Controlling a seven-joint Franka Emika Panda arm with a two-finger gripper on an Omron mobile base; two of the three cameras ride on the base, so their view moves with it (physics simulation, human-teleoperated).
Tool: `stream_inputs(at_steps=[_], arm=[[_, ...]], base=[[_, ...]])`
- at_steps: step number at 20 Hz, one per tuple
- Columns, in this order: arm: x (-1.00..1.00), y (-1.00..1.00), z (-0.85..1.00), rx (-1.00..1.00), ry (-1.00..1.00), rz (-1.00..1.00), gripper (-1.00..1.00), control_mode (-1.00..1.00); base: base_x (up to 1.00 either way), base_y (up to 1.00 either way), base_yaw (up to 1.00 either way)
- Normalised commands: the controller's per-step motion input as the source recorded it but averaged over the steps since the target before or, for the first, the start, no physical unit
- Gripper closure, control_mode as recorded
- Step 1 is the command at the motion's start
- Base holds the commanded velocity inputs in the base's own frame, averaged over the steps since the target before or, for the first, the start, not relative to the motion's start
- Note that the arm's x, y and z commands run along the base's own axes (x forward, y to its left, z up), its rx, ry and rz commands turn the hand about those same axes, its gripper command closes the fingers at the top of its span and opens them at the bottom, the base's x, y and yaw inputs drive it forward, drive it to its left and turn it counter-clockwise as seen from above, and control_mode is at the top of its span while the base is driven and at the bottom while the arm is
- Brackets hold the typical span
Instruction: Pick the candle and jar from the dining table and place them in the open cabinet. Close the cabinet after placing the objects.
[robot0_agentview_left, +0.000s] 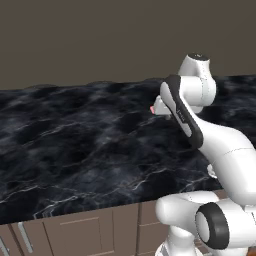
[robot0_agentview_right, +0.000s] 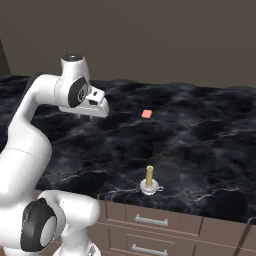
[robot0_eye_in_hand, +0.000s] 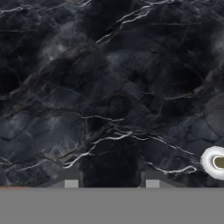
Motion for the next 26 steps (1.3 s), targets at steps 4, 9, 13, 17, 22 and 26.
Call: stream_inputs(at_steps=[4, 9, 13, 17, 22, 26], arm=[[-0.17, 0.0, -0.03, 0.0, -0.03, 0.0, -1.0, -1.0], [-0.34, 0.0, -0.12, 0.0, -0.06, 0.0, -1.0, -1.0], [-0.37, 0.0, -0.16, 0.0, -0.06, 0.0, -1.0, -1.0], [-0.36, 0.0, -0.21, 0.0, -0.05, 0.0, -1.0, -1.0], [-0.32, 0.0, -0.2, 0.0, -0.02, 0.0, -1.0, -1.0], [-0.25, -0.01, -0.18, 0.0, 0.0, 0.0, -1.0, -1.0]], base=[[0.0, 0.0, 0.0], [0.0, 0.0, 0.0], [0.0, 0.0, 0.0], [0.0, 0.0, 0.0], [0.0, 0.0, 0.0], [0.0, 0.0, 0.0]])
